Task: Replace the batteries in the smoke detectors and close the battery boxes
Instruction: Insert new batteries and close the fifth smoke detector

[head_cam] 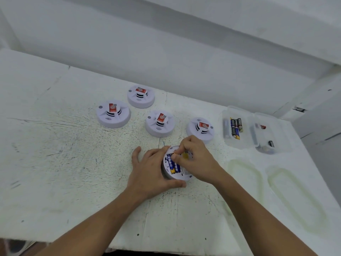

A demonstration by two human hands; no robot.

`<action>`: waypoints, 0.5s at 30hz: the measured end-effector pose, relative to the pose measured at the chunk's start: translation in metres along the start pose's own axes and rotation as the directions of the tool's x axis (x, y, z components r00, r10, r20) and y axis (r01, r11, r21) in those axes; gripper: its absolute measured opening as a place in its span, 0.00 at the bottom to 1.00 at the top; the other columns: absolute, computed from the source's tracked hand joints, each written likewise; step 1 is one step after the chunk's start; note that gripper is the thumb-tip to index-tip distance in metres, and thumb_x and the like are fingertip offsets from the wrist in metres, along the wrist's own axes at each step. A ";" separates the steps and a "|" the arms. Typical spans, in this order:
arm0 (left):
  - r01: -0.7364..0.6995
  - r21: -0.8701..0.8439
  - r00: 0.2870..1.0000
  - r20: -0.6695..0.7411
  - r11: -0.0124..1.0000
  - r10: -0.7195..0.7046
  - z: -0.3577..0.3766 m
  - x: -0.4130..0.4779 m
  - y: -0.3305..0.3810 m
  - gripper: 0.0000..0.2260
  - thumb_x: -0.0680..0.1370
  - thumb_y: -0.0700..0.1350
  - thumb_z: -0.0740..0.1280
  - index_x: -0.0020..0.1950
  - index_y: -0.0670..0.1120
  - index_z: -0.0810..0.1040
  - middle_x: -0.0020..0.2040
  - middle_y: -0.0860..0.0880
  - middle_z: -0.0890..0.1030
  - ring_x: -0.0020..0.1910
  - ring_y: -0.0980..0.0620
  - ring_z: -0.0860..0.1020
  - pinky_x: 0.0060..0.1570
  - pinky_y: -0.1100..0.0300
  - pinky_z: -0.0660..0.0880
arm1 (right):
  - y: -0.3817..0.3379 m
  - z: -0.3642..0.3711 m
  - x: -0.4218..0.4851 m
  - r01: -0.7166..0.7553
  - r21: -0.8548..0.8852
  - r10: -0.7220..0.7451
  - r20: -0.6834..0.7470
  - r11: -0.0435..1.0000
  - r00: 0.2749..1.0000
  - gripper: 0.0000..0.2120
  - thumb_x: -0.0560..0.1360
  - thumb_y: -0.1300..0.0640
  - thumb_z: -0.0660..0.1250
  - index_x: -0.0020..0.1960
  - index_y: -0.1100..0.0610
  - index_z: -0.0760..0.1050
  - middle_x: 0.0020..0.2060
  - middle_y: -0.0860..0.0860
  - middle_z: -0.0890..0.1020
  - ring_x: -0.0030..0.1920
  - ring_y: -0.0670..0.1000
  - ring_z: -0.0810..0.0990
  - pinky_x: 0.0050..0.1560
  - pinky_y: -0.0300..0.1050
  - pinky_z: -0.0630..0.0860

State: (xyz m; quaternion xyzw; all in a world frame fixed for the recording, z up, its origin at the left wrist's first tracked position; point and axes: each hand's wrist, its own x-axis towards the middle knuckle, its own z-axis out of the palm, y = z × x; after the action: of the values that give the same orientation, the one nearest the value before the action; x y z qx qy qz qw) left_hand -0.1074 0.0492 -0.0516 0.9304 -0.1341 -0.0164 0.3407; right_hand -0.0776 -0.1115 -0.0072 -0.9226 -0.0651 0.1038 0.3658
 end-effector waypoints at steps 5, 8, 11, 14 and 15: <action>0.001 -0.003 1.000 -0.010 1.000 -0.001 0.000 -0.001 0.001 0.47 0.57 0.79 0.59 0.72 0.59 0.61 0.67 0.62 0.70 0.67 0.63 0.63 0.71 0.50 0.37 | -0.002 0.011 -0.003 -0.066 0.000 0.066 -0.078 0.998 0.995 0.07 0.74 0.55 0.68 0.40 0.49 0.71 0.50 0.46 0.66 0.57 0.47 0.68 0.50 0.34 0.73; 0.005 -0.012 1.000 -0.017 1.000 -0.005 0.000 0.000 0.001 0.47 0.57 0.79 0.59 0.72 0.59 0.62 0.67 0.62 0.71 0.67 0.63 0.63 0.71 0.49 0.37 | -0.002 0.017 -0.006 -0.144 0.020 0.145 -0.100 0.989 0.984 0.08 0.74 0.53 0.68 0.44 0.47 0.68 0.51 0.47 0.65 0.56 0.48 0.71 0.53 0.45 0.78; 0.010 -0.005 1.000 -0.013 1.000 -0.011 0.001 0.000 0.000 0.48 0.57 0.80 0.58 0.72 0.58 0.62 0.67 0.62 0.71 0.67 0.64 0.63 0.72 0.49 0.38 | -0.002 0.018 -0.009 -0.191 0.067 0.199 -0.135 0.979 0.971 0.13 0.73 0.52 0.69 0.53 0.47 0.67 0.52 0.47 0.67 0.57 0.49 0.71 0.57 0.48 0.76; 0.009 -0.008 1.000 -0.024 1.000 -0.009 0.003 0.001 -0.001 0.47 0.57 0.80 0.59 0.71 0.58 0.64 0.66 0.61 0.72 0.67 0.63 0.64 0.72 0.48 0.38 | -0.001 0.021 -0.010 -0.220 0.117 0.237 -0.162 0.968 0.958 0.22 0.74 0.52 0.69 0.64 0.48 0.65 0.56 0.46 0.67 0.60 0.49 0.70 0.61 0.50 0.73; 0.010 -0.013 1.000 -0.028 1.000 -0.010 0.002 0.001 -0.001 0.47 0.57 0.79 0.60 0.71 0.58 0.64 0.65 0.61 0.72 0.66 0.62 0.65 0.71 0.48 0.38 | -0.001 0.022 -0.010 -0.227 0.111 0.243 -0.166 0.968 0.956 0.23 0.74 0.52 0.69 0.66 0.49 0.65 0.57 0.46 0.67 0.61 0.49 0.69 0.62 0.50 0.73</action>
State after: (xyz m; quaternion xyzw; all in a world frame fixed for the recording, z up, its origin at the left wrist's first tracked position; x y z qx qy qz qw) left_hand -0.1067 0.0478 -0.0538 0.9290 -0.1248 -0.0061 0.3485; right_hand -0.0928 -0.0982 -0.0203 -0.9118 0.0826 0.0667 0.3968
